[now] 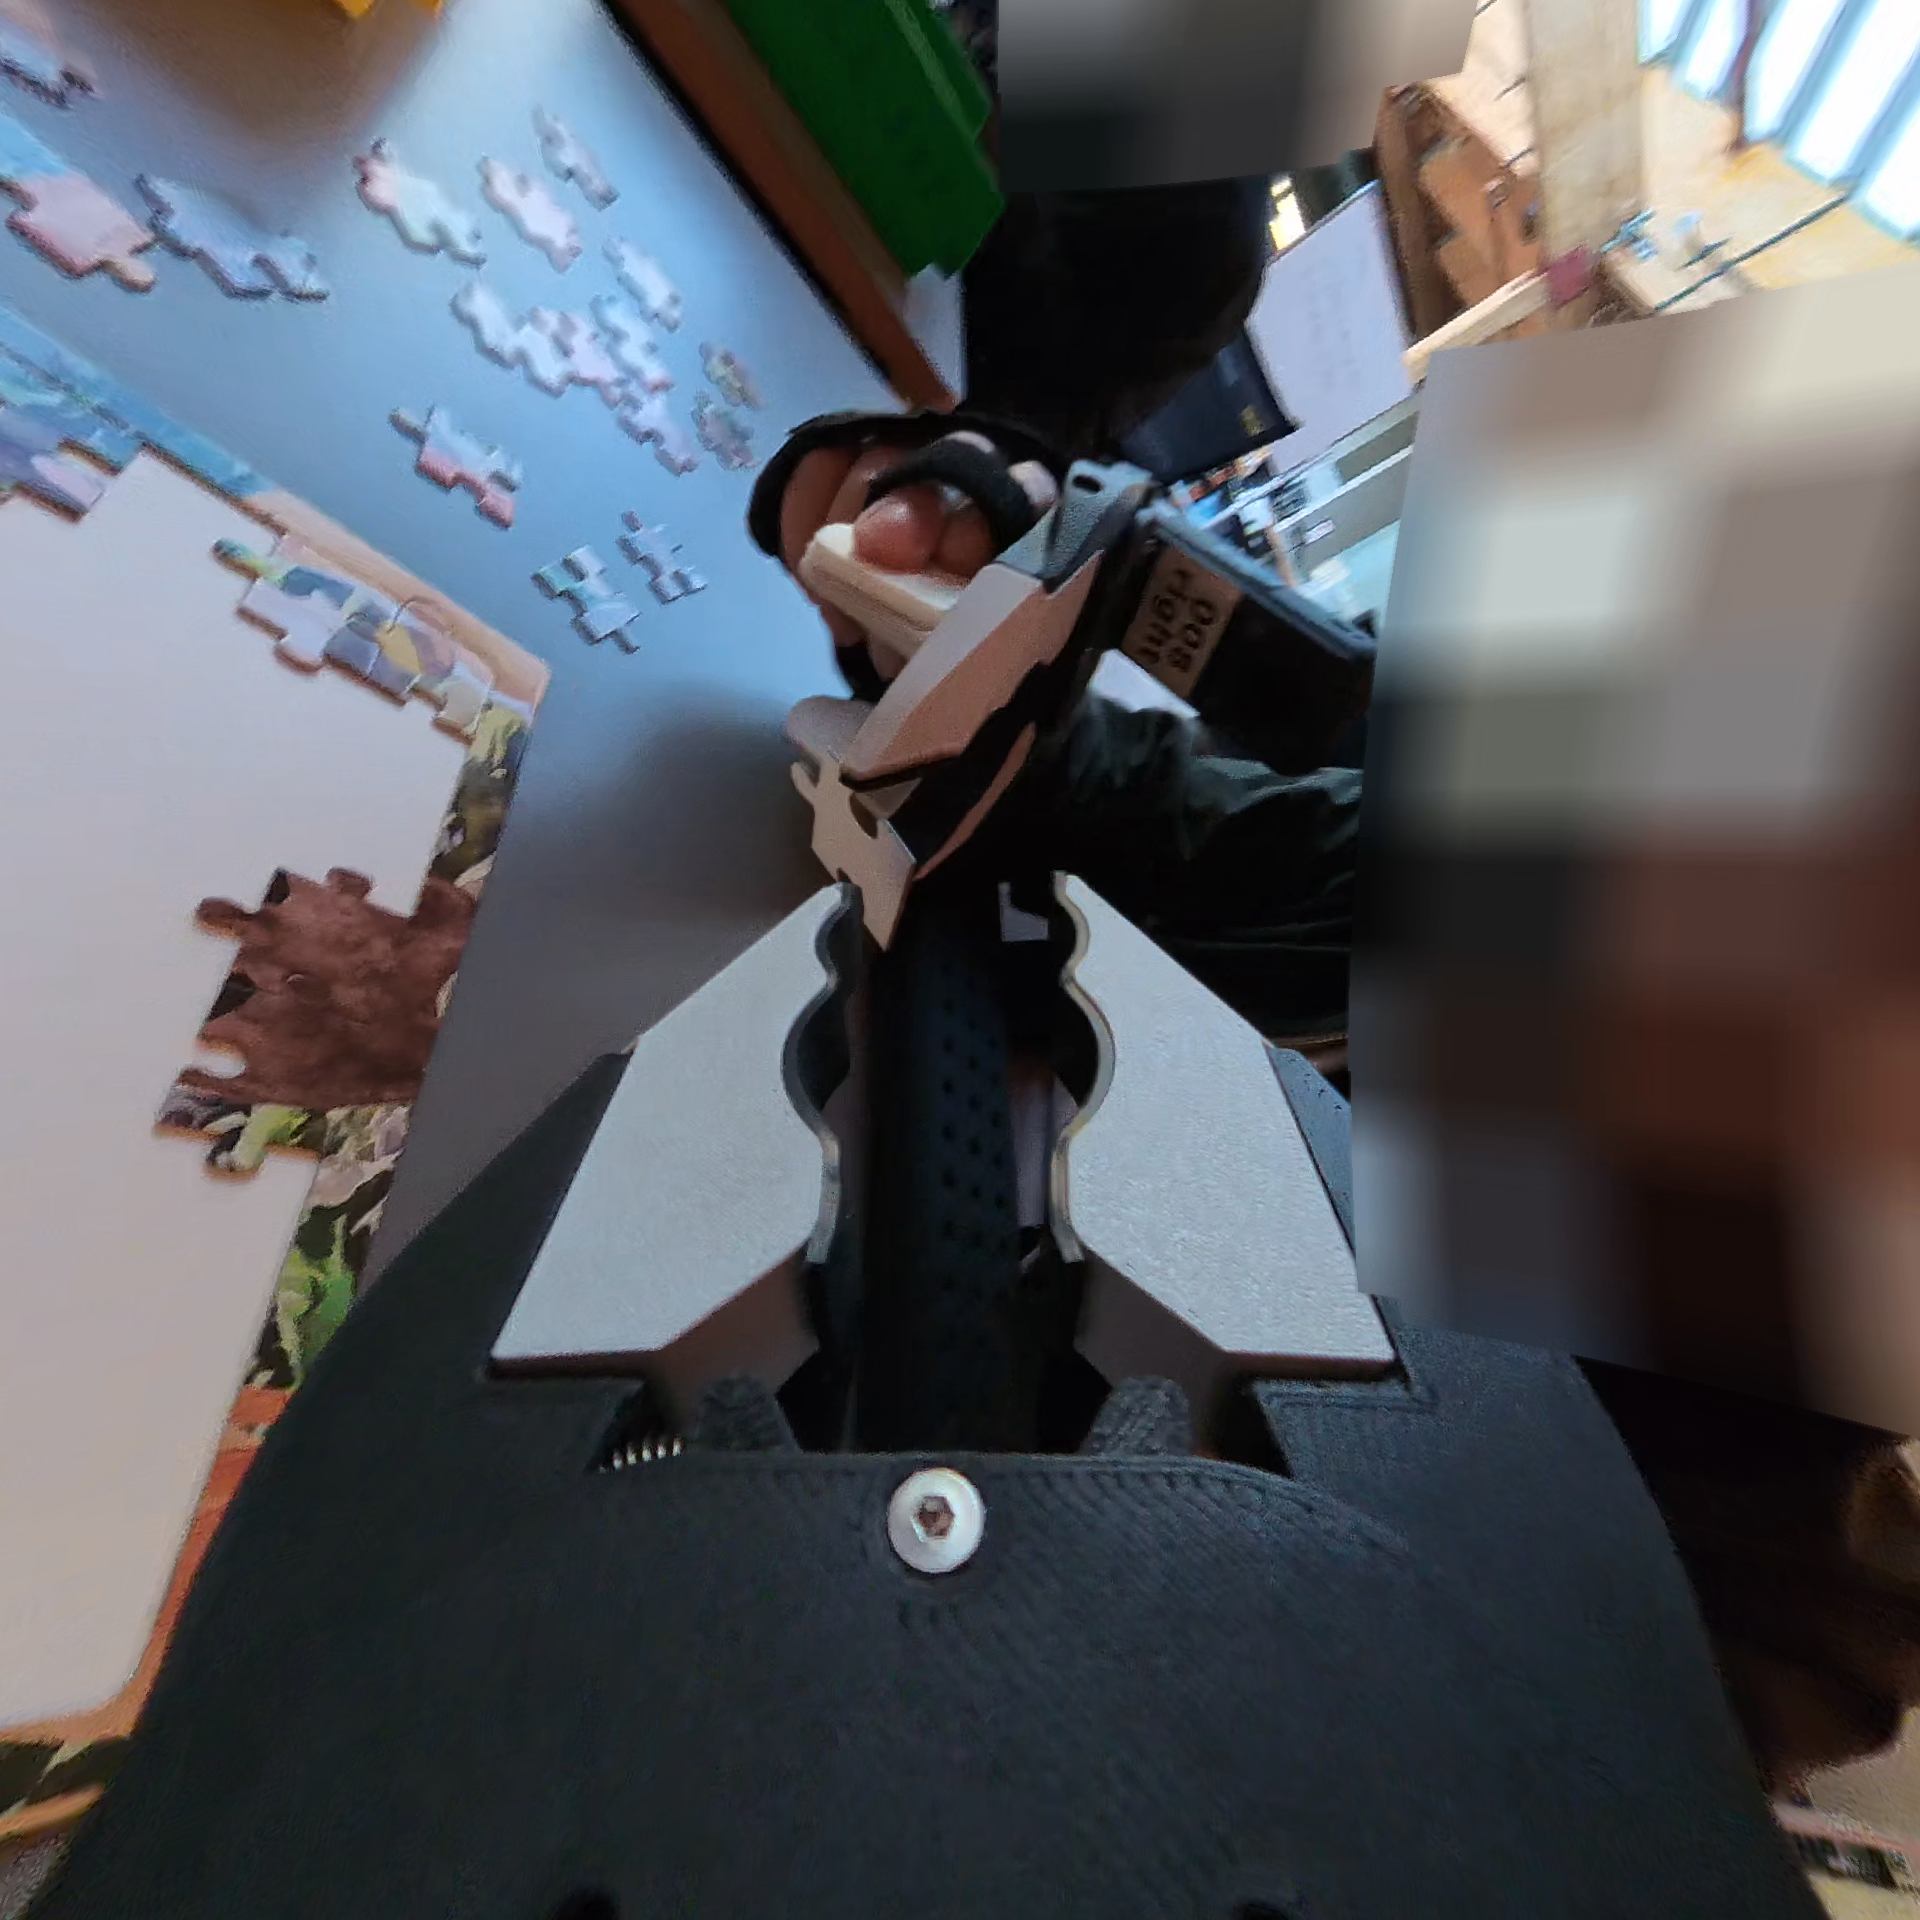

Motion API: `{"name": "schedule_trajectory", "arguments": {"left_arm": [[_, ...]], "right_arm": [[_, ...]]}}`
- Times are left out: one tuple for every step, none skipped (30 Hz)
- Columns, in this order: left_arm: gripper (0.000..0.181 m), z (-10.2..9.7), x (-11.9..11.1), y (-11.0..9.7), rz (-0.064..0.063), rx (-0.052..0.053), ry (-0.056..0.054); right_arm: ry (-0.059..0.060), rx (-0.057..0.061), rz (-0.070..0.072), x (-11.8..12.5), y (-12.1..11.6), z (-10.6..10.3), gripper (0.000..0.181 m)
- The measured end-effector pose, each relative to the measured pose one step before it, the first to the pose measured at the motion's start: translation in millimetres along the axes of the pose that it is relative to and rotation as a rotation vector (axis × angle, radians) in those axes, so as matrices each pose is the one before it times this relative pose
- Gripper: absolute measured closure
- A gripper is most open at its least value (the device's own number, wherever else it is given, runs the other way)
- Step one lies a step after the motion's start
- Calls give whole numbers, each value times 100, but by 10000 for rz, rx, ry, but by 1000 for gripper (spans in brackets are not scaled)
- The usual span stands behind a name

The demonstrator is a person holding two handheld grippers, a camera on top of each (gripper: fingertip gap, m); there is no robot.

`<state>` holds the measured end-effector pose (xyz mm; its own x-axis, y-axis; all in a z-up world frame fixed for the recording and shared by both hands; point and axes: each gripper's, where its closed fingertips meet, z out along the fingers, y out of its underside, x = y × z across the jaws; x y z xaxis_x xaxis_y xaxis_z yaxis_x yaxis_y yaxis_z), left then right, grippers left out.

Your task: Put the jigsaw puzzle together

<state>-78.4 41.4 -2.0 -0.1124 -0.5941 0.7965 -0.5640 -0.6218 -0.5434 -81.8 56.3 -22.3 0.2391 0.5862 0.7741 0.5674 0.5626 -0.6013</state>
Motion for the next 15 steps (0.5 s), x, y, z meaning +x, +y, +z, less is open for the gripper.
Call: {"name": "schedule_trajectory", "arguments": {"left_arm": [[149, 355, -710, 234, -48, -235, -410], [153, 306, -670, 123, -34, -159, -343], [160, 218, -735, 33, -55, -118, -359], [169, 165, -589, -33, -38, -51, -258], [172, 175, -296, 4, -56, -32, -78], [173, 180, -70, 85, -116, -74, 74], [173, 173, -71, 118, -138, -86, 79], [173, 168, -167, 149, -115, -110, -1], [173, 142, -172, 152, -81, -106, -29], [173, 151, -141, 144, -76, -92, -18], [173, 129, -147, 134, -85, -94, -34], [174, 73, -240, 118, -78, -76, -93], [177, 60, -252, 110, -31, -64, -120], [178, 5, -177, 23, 6, -10, -87], [178, -67, -189, -74, 8, 53, -96]], "right_arm": [[-174, -215, -91, -440, 477, 298, 148], [-125, -243, -111, -334, 521, 253, 148], [-90, -256, -99, -225, 533, 196, 148], [-73, -176, -42, -162, 401, 140, 148], [-91, -64, 7, -153, 230, 83, 148], [-94, -2, -7, -169, 87, 34, 148], [-45, 8, -38, -89, 51, 21, 148], [-55, 3, -40, -108, 19, 8, 148], [-82, 24, -54, -160, -33, 0, 148], [-61, -6, -67, -150, 0, 19, 148], [-29, -85, -101, -118, 134, 47, 148], [-8, -118, -133, -103, 190, 69, 148], [22, -56, -86, -44, 113, 65, 148], [11, -31, -4, -44, 106, 66, 148], [78, -23, 17, 101, 129, 59, 148]]}}
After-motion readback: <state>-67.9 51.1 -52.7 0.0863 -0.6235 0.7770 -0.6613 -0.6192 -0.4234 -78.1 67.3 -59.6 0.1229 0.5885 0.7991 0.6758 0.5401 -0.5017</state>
